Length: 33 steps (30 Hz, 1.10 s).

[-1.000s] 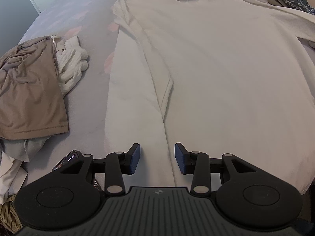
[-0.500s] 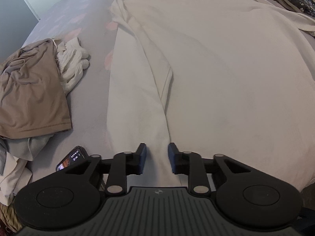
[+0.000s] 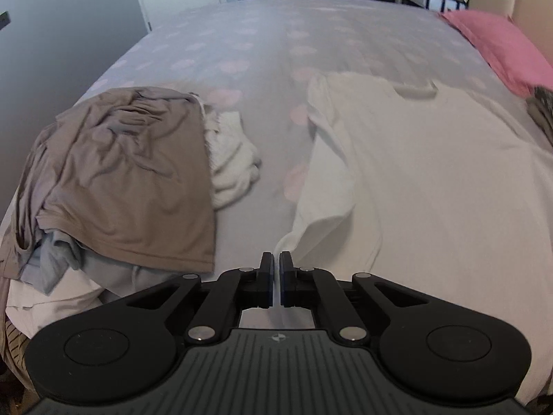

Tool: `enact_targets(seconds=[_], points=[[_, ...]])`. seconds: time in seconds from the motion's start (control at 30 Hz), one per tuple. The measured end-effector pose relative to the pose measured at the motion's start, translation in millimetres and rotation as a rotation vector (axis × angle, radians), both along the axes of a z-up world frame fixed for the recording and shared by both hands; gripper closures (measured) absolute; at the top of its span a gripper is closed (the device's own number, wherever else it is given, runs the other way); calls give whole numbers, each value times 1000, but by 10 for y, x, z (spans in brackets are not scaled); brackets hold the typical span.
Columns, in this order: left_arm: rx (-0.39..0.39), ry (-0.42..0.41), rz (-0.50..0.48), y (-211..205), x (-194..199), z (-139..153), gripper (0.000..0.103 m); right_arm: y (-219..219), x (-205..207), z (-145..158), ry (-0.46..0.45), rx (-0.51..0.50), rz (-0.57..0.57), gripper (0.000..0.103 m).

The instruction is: Fold clothes

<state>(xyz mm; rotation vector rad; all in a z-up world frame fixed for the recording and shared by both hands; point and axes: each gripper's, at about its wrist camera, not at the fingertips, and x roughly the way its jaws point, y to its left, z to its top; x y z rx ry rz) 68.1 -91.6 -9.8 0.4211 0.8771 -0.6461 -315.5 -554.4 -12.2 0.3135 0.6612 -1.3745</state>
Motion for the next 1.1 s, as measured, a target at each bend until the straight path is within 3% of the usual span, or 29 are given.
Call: enact_targets(seconds=[0.2, 0.6, 0.67, 0.8, 0.93, 1.1], points=[[-98, -95, 105, 123, 492, 607, 102, 102, 108, -26, 52, -21, 41, 95], [-171, -35, 394, 633, 1355, 307, 101, 197, 339, -161, 91, 36, 80, 94], [-181, -28, 438, 710, 1484, 262, 101, 219, 381, -200, 97, 54, 101, 90], [-140, -134, 382, 606, 1281, 323, 78, 283, 467, -279, 133, 75, 155, 84], [-101, -235, 325, 500, 1076, 381, 77, 327, 503, -338, 142, 113, 193, 83], [-106, -214, 235, 274, 732, 326, 77, 437, 557, -516, 134, 291, 279, 74]])
